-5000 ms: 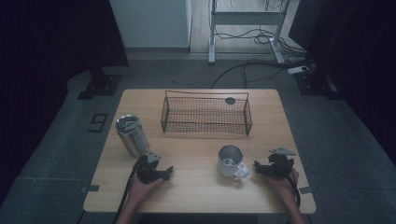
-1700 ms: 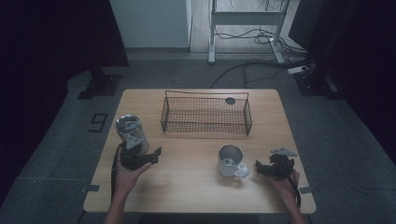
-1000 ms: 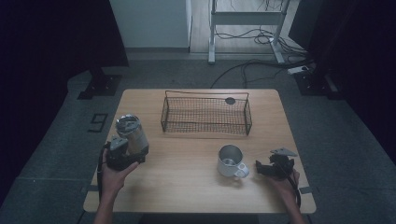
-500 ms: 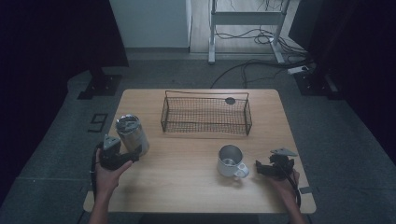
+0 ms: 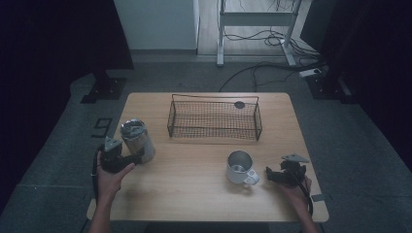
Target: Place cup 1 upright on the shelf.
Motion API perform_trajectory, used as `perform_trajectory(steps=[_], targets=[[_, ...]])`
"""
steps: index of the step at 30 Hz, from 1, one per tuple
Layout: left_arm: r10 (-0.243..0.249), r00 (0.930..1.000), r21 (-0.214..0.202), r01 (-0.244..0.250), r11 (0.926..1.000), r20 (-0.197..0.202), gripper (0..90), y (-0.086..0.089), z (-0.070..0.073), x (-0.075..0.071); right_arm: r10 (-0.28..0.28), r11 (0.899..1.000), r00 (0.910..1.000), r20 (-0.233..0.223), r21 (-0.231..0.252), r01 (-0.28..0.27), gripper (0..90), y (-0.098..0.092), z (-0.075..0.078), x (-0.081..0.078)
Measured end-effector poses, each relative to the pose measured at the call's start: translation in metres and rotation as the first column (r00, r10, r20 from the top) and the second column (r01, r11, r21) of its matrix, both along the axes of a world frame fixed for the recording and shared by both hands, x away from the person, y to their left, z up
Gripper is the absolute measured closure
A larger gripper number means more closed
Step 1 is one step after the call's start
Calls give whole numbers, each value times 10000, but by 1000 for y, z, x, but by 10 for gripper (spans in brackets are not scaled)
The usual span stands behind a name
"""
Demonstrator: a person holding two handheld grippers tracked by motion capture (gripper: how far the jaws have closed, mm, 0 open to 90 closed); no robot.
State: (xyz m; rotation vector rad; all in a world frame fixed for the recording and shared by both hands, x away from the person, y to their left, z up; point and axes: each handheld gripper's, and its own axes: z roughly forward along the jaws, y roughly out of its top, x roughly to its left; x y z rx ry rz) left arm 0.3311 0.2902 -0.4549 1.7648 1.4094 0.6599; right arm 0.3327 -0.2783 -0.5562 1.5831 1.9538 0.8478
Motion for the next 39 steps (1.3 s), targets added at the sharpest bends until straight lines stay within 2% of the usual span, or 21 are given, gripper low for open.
perform_trajectory(steps=[26, 35, 39], targets=[[143, 9999, 360, -143, 9993, -1, 46, -4, -4, 26, 17, 10000, 10000, 6, 5, -17, 42, 0, 0, 0], [300, 9995, 559, -307, 9980, 140, 43, -6, -4, 35, 18, 10000, 10000, 8, 2, -18, 43, 0, 0, 0], [288, 9993, 497, -299, 9983, 230, 36, -7, -5, 40, 16, 10000, 10000, 7, 3, -16, 43, 0, 0, 0]])
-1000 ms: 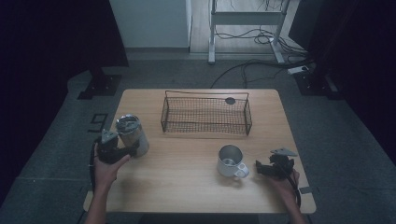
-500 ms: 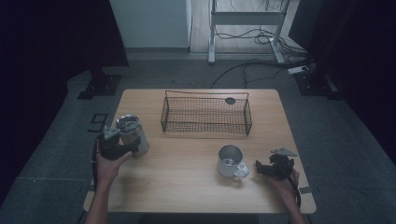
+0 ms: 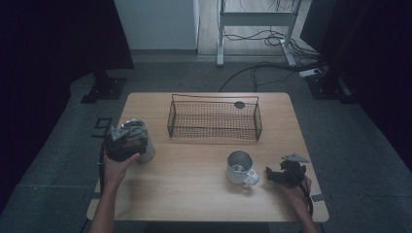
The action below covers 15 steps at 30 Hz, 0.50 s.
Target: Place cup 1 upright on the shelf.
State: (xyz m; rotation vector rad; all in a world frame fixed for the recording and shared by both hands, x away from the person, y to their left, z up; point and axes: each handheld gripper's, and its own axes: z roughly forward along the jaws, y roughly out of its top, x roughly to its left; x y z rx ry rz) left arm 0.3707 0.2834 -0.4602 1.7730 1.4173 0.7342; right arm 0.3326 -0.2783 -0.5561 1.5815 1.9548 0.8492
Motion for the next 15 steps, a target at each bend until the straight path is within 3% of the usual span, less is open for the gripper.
perform_trajectory(steps=[15], targets=[[309, 9994, 69, -310, 9995, 147, 26, -6, -5, 14, 5, 10000, 10000, 2, 0, -5, 45, 0, 0, 0]])
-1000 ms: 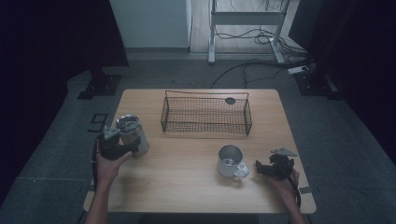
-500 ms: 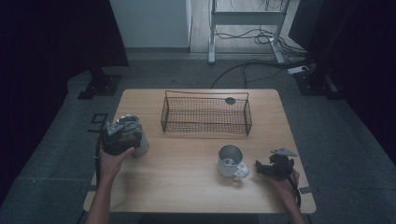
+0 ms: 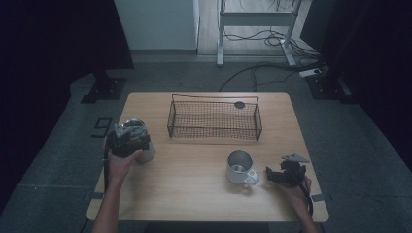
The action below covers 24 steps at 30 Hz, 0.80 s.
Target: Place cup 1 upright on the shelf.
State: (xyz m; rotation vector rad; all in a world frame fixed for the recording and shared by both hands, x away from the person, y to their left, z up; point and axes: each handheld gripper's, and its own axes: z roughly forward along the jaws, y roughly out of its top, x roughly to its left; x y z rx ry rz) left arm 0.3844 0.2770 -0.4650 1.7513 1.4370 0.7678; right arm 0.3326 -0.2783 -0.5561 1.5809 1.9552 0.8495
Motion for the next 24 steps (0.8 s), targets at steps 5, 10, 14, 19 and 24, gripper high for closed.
perform_trajectory(steps=[5, 10, 14, 19, 24], targets=[[55, 10000, 86, -55, 9999, 58, 33, -1, -2, 0, 5, 10000, 10000, 5, 3, -5, 45, 0, 0, 0], [115, 9999, 37, -115, 9999, 7, 40, -1, -1, 0, 2, 10000, 10000, 1, 5, -2, 45, 0, 0, 0], [102, 9999, 73, -102, 9999, -34, 42, -1, 0, -2, 2, 10000, 10000, 4, 5, -2, 46, 0, 0, 0], [31, 10000, 129, -31, 9999, -4, 42, -1, 0, -3, 2, 10000, 10000, 5, 5, -2, 46, 0, 0, 0], [-20, 10000, 412, 16, 9991, 98, 42, -5, 1, -6, -5, 10000, 10000, 22, -5, 5, 49, 0, 0, 0]])
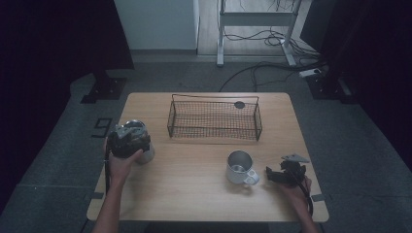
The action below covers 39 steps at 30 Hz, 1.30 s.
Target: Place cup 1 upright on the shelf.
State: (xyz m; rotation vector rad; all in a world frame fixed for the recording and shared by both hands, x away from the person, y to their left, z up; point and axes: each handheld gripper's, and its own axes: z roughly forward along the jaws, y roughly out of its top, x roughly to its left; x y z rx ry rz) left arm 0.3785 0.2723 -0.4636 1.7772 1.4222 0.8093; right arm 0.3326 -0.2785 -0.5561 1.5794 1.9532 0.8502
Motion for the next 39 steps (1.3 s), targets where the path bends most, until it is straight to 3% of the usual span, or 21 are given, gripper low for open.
perform_trajectory(steps=[8, 39], targets=[[-113, 9996, -413, 123, 9991, 239, 43, 0, 10, -7, -10, 10000, 10000, 3, -2, 10, 49, 0, 0, 0], [-499, 9958, -517, 539, 9972, 762, 43, -15, 55, -17, 3, 10000, 10000, 7, -18, -3, 49, 0, 0, 0]])
